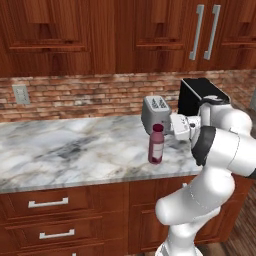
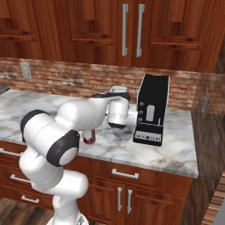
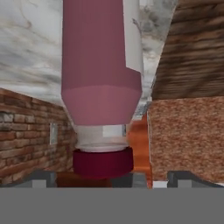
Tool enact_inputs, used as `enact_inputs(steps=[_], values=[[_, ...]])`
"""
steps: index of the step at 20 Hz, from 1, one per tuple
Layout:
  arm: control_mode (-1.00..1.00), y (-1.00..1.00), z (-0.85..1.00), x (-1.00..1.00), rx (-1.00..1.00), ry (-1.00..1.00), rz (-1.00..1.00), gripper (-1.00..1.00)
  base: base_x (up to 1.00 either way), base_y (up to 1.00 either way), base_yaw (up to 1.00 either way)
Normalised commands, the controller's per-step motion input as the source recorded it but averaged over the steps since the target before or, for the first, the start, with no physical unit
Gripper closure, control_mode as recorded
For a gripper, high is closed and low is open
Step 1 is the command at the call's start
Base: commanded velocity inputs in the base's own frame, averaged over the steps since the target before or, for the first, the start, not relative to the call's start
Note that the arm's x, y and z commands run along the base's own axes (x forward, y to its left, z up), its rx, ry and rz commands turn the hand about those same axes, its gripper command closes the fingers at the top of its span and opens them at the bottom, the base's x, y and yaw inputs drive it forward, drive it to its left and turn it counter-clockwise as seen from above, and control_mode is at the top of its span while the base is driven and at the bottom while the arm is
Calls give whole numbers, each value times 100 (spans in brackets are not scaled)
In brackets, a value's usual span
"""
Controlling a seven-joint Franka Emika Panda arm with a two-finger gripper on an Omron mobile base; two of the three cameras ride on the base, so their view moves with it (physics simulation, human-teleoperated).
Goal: There is a wine glass and glass cup on the dining counter. Place the wine bottle next to the wine glass and the juice bottle next to the glass cup.
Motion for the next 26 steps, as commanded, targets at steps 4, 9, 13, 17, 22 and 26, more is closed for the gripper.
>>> enact_inputs(steps=[4,9,13,17,22,26], values=[[-100,1,-9,20,-4,0,0,-100,0,0,0],[-100,15,-5,7,-4,0,0,-100,0,0,0],[-100,32,-9,0,-2,0,1,-100,0,0,0],[-100,36,-14,0,0,0,1,-100,0,0,0],[-100,20,0,0,0,0,0,-100,0,0,0],[-100,8,-1,0,0,0,0,100,0,0,0]])
